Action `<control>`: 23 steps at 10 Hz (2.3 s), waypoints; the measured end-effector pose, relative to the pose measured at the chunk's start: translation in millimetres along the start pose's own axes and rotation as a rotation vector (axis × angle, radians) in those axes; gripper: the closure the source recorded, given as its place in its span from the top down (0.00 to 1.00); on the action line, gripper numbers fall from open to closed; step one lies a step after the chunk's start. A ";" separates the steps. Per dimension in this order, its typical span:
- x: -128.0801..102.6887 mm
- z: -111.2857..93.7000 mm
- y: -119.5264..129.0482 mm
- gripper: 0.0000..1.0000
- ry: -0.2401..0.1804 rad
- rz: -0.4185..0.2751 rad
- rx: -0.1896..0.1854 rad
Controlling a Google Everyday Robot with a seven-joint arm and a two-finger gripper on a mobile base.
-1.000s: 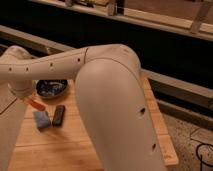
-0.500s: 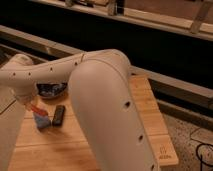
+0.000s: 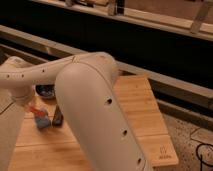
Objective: Place the pepper on the white sponge
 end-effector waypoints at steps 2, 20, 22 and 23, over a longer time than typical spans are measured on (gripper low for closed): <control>-0.3 5.5 0.5 0.00 0.010 0.007 0.006; 20.5 39.5 15.3 0.31 0.043 0.096 0.043; 21.3 38.8 14.0 0.53 0.047 0.104 0.047; 21.9 38.9 13.6 0.60 0.049 0.108 0.048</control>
